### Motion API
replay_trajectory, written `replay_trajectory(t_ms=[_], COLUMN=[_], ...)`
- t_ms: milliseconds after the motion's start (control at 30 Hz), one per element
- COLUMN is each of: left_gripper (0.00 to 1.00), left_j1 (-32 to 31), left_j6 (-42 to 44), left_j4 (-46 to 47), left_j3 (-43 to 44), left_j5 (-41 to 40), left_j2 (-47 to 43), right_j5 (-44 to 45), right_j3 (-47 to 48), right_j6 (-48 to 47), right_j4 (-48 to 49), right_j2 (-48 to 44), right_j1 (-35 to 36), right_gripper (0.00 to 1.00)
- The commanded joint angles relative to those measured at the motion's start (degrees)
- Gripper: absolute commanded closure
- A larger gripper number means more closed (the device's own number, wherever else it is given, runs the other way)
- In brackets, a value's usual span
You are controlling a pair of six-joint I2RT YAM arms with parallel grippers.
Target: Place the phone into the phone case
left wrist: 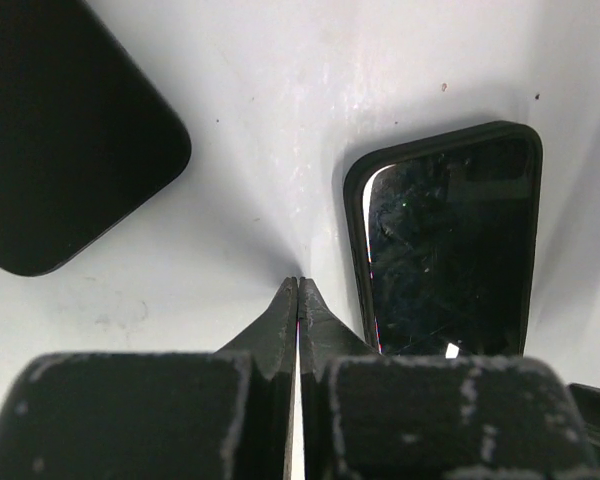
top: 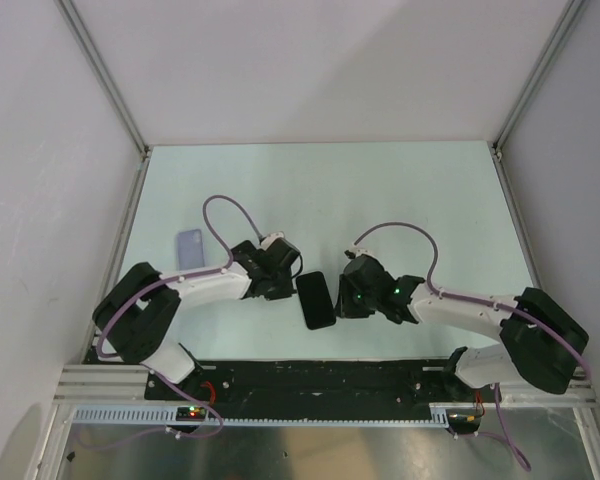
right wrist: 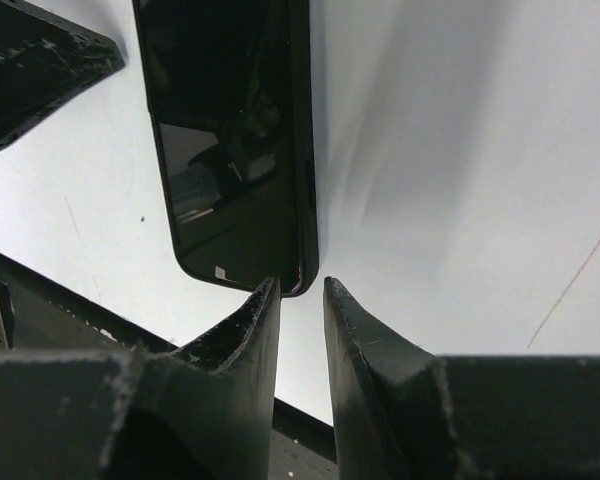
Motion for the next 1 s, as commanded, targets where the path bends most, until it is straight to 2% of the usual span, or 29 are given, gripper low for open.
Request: replay_trajectory(t_ms=[0,400,633,767,867,933,967], left_gripper=[1.00,1.00,1.00,1.00,1.00,1.00,0.99], left_j1=[-0.5,-1.0,-1.1,-1.1,-0.9,-0.5,0.1], left_j6=[0.1,0.1,0.3,0.4,0.7,1.0,1.3], left_j4=[0.7,0.9,0.8,0.8,0.8,0.7,0.6], left_j3=[-0.8,-1.4,-1.8,-2.1,-2.1,-2.1,-2.3], left_j5=[0.2,1.0,1.3,1.2,1.1,1.1,1.1], left_j2=[-3.1,-4.6,-5.6,-5.9,-6.7,-8.0,-8.7], right_j5=[1.8,3.5,7.5,9.3,11.2,12.7,13.3], right_j3=[2.6,4.5,5.2,5.8,7.7,8.9,9.3], right_j6=[1.1,1.1,0.7,0.8,0.7,-0.1,-0.5], right_j4=[1.0,0.0,-6.5,-8.6,-10.4,-10.5,-10.0], right_j2=[3.6,9.6,13.1,15.0,14.1,11.7,10.2], right_j1=[1.7,3.6,6.0,7.6,8.0,7.8,7.6], right_gripper=[0.72,0.78,0.88,0.90,0.83,0.71,0.62])
